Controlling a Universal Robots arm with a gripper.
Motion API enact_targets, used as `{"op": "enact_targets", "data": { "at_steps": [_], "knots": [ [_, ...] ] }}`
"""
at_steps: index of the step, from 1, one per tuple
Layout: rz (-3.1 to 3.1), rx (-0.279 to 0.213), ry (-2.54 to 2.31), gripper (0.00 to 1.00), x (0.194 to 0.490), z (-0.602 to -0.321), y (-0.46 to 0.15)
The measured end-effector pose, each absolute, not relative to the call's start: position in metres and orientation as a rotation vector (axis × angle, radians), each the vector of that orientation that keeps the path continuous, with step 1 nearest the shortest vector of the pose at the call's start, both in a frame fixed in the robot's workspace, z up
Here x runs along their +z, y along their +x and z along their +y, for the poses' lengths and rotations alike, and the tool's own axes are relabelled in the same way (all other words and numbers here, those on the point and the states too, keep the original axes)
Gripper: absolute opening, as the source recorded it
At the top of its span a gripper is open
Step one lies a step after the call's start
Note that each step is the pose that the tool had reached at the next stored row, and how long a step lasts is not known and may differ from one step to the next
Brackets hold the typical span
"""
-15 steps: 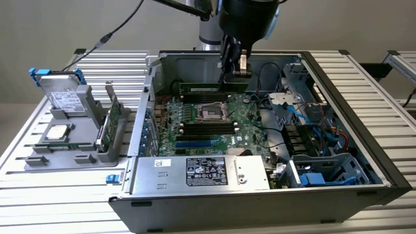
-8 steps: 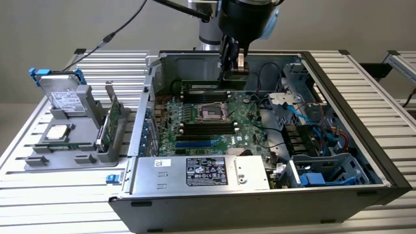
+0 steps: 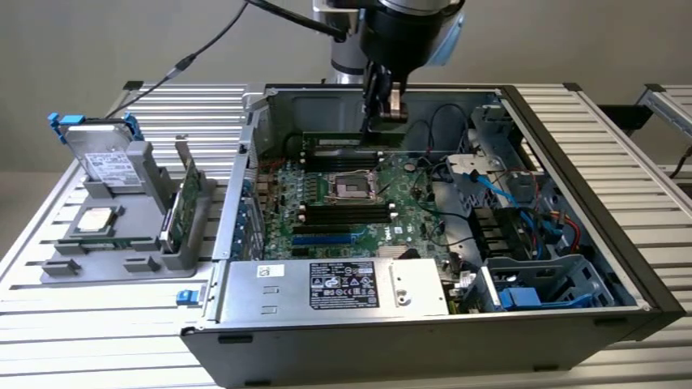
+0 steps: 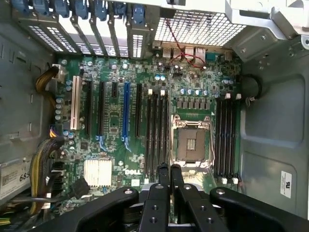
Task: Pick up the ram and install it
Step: 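Pick up the ram and move it above insertion slot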
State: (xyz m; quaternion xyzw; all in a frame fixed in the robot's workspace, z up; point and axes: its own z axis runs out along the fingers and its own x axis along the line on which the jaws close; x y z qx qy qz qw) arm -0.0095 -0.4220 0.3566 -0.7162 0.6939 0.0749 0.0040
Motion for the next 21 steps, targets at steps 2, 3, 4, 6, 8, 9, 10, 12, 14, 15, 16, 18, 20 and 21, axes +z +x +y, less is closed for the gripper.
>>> {"op": "enact_targets", "data": {
  "at_steps": [2,3,4,6,8,9,10,12,14,15,16,18,20,21],
  "knots": [
    [2.176,0.232,-2.246,0.13,0.354,-0.416,-0.01],
    [2.178,0.229,-2.247,0.13,0.352,-0.414,-0.01],
    [2.179,0.226,-2.248,0.13,0.351,-0.411,-0.01],
    [2.182,0.221,-2.251,0.13,0.349,-0.406,-0.01],
    [2.186,0.214,-2.255,0.13,0.346,-0.401,-0.01],
    [2.189,0.209,-2.257,0.13,0.345,-0.399,-0.01],
    [2.193,0.202,-2.261,0.13,0.345,-0.397,-0.01],
    [2.204,0.184,-2.27,0.13,0.343,-0.394,-0.01],
    [2.221,0.155,-2.284,0.13,0.343,-0.391,-0.01],
    [2.23,0.139,-2.291,0.13,0.343,-0.39,-0.01],
    [2.241,0.121,-2.301,0.13,0.343,-0.389,-0.01],
    [2.263,0.083,-2.321,0.13,0.343,-0.388,-0.01],
    [2.283,0.045,-2.338,0.13,0.342,-0.387,-0.01],
    [2.291,0.028,-2.345,0.13,0.342,-0.386,-0.01]
  ]
}}
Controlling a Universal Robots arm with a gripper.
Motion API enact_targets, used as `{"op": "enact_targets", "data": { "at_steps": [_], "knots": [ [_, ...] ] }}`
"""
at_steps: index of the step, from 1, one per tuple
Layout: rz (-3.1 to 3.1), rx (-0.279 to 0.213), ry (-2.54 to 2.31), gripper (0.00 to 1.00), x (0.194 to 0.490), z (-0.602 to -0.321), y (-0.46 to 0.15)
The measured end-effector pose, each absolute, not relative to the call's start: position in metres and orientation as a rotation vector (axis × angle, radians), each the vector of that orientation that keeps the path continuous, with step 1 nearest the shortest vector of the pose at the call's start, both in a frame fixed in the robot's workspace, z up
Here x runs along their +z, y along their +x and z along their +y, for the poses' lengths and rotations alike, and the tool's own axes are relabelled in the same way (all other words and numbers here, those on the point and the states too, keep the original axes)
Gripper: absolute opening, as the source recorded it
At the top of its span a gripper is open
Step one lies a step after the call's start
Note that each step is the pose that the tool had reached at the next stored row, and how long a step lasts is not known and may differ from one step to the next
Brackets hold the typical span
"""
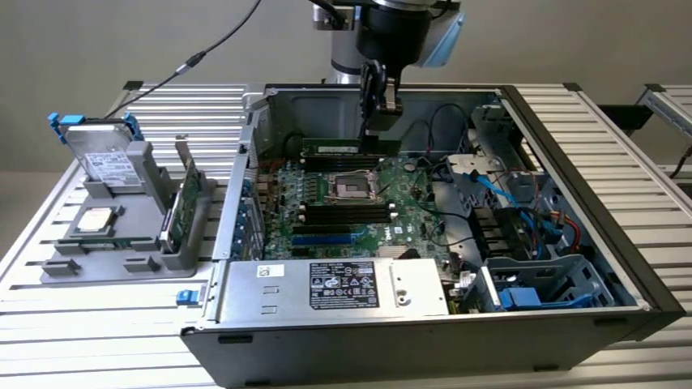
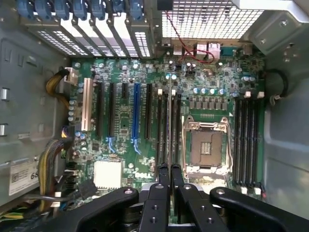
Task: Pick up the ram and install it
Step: 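Pick up the ram and move it above insertion slot, then insert the ram into the slot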
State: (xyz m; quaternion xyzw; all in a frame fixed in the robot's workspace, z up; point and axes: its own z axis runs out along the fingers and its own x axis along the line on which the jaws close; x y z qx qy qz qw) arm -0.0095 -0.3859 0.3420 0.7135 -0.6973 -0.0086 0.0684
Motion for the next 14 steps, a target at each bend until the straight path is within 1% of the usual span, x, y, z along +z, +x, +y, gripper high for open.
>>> {"op": "enact_targets", "data": {
  "at_steps": [5,14],
  "knots": [
    [-2.103,-0.006,2.142,0.13,0.338,-0.385,-0.01],
    [-2.126,-0.006,2.121,0.13,0.323,-0.383,-0.01]
  ]
}}
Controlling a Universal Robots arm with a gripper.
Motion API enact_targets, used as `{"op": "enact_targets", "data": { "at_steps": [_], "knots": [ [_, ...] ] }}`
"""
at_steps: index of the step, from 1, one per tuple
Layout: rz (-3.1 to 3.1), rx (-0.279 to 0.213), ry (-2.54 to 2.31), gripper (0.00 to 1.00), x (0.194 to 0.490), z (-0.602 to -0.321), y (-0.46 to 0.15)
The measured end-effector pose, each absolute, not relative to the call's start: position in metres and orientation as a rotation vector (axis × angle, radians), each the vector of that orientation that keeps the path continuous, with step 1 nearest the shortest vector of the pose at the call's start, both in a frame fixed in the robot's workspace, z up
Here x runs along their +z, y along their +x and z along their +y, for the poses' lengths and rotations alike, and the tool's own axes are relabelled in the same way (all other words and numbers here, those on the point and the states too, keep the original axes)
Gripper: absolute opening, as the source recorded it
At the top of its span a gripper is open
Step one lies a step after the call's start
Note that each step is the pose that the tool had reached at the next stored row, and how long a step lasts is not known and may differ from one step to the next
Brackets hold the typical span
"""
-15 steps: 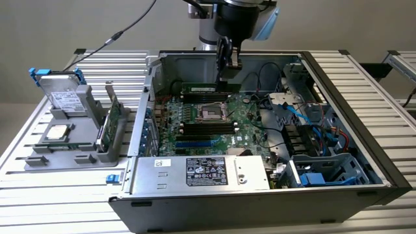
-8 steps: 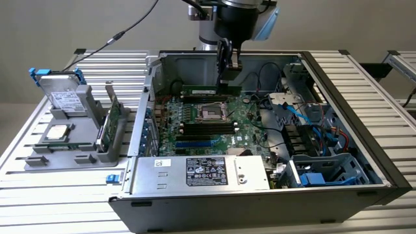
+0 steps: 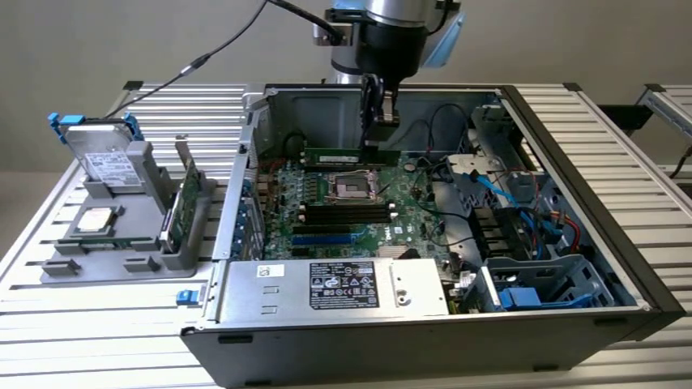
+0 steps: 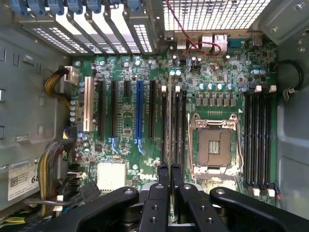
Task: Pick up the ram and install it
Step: 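Insert the ram into the slot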
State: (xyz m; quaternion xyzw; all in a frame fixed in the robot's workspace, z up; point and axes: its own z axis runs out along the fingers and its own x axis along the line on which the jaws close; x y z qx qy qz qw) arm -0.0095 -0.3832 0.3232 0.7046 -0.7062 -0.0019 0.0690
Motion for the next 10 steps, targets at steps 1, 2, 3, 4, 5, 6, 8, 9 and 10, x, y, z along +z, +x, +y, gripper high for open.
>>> {"op": "enact_targets", "data": {
  "at_steps": [1,2,3,4,5,6,8,9,10],
  "knots": [
    [-2.127,-0.006,2.12,0.13,0.322,-0.383,-0.01],
    [-2.128,-0.006,2.119,0.13,0.32,-0.382,-0.01],
    [-2.128,-0.006,2.119,0.13,0.318,-0.382,-0.01],
    [-2.128,-0.006,2.119,0.13,0.316,-0.381,-0.01],
    [-2.128,-0.006,2.119,0.13,0.314,-0.381,-0.009],
    [-2.128,-0.006,2.119,0.13,0.312,-0.381,-0.009],
    [-2.129,-0.006,2.119,0.13,0.309,-0.381,-0.01],
    [-2.129,-0.006,2.118,0.13,0.307,-0.381,-0.01],
    [-2.13,-0.006,2.118,0.13,0.305,-0.381,-0.01]
  ]
}}
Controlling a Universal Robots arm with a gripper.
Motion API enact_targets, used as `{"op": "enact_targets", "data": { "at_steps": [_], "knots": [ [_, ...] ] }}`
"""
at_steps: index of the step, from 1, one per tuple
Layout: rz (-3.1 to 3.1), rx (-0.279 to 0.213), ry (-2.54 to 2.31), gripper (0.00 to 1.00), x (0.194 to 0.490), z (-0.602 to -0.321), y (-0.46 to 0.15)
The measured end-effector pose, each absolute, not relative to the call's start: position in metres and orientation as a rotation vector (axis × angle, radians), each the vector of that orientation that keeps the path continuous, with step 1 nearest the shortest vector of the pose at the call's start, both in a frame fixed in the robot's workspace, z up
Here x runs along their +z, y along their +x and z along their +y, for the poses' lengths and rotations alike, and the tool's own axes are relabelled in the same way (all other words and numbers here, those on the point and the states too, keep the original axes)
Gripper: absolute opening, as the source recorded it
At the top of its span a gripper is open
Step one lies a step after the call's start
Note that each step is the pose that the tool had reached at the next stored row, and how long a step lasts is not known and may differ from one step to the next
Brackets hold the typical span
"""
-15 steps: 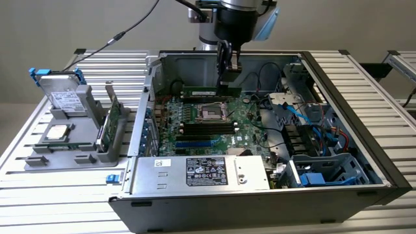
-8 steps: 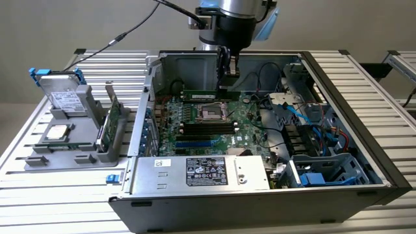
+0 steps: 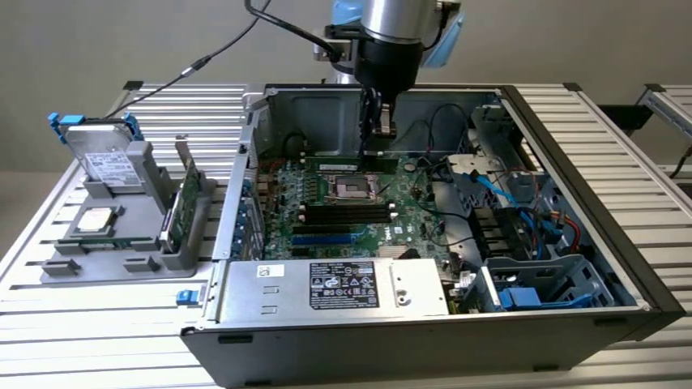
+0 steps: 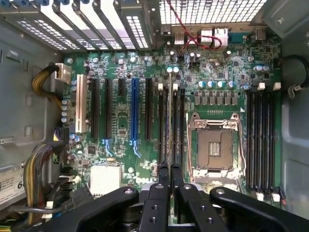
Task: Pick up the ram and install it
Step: 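Insert the ram into the slot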
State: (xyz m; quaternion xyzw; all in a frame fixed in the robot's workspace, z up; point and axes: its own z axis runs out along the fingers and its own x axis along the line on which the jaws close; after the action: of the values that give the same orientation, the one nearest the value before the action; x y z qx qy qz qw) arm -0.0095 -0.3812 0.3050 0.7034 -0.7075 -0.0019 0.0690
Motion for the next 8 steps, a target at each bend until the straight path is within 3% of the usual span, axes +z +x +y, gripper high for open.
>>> {"op": "enact_targets", "data": {
  "at_steps": [8],
  "knots": [
    [-2.134,-0.003,2.116,0.13,0.291,-0.381,-0.01]
  ]
}}
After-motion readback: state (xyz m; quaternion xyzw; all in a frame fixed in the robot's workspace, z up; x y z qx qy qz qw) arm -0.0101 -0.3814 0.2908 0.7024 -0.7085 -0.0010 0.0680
